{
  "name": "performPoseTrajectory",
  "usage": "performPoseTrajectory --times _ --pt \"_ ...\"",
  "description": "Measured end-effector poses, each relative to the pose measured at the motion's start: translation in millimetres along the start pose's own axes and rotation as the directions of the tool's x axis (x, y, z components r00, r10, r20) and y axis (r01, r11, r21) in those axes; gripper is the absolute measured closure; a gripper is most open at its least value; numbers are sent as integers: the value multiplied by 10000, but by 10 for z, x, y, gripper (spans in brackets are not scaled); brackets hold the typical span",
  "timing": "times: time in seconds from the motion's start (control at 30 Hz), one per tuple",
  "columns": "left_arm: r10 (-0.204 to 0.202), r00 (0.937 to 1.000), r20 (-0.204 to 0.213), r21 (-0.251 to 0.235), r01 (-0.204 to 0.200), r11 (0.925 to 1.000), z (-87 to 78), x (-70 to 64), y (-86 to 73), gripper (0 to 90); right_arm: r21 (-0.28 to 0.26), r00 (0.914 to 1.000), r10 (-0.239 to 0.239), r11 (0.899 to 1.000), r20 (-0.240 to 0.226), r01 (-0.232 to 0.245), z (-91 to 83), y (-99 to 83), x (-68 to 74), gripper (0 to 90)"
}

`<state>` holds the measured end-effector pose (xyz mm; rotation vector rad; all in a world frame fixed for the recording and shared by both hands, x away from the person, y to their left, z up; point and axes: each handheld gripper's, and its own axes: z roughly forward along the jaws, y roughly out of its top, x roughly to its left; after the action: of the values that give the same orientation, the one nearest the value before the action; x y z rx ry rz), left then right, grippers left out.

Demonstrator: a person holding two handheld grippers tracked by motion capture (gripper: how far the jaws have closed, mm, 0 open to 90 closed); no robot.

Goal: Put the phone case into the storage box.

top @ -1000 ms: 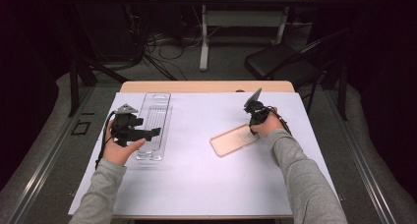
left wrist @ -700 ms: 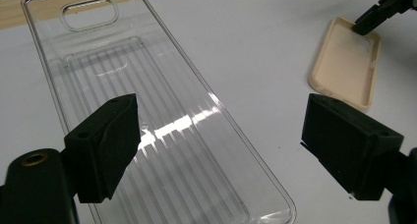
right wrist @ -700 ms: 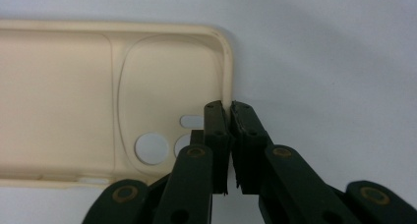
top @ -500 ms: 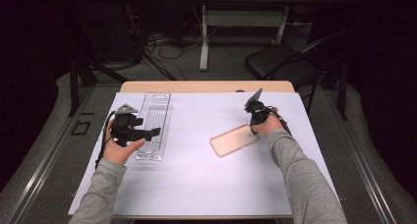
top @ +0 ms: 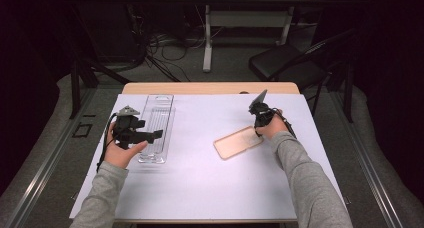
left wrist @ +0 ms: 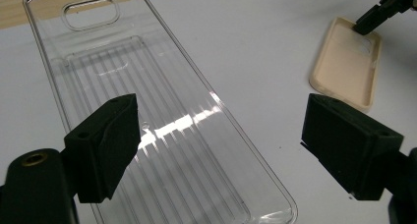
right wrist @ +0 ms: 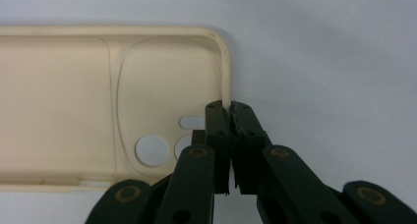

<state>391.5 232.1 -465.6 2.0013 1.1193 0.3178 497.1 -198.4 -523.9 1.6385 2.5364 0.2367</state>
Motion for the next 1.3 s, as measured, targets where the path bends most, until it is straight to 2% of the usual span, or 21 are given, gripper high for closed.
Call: performPoseTrajectory --times 0.43,0.6,0.63,0.9,1.23,1.3 --pt "-47 10000 -2 -32 47 10000 -9 8 -2 148 17 10000 24 10000 51 -24 -7 -2 -5 876" --pt "-41 10000 -3 -10 41 10000 -5 5 -2 148 177 9998 -60 9998 165 57 -28 3 -10 877" --pt "-32 10000 -9 7 32 10000 -4 5 -2 148 -69 9999 86 9999 57 -86 -16 -6 -8 877" --pt "-55 10000 -13 11 55 10000 -2 5 -3 148 -182 9999 94 9998 73 -93 -38 -14 -31 880" --pt "-44 10000 -11 15 44 10000 -1 7 -2 147 -397 9990 415 9983 -144 -421 -74 -48 -73 882" --pt "-58 10000 -23 17 58 10000 -1 6 -3 148 -507 9993 346 9981 -163 -354 -80 -51 -80 882"
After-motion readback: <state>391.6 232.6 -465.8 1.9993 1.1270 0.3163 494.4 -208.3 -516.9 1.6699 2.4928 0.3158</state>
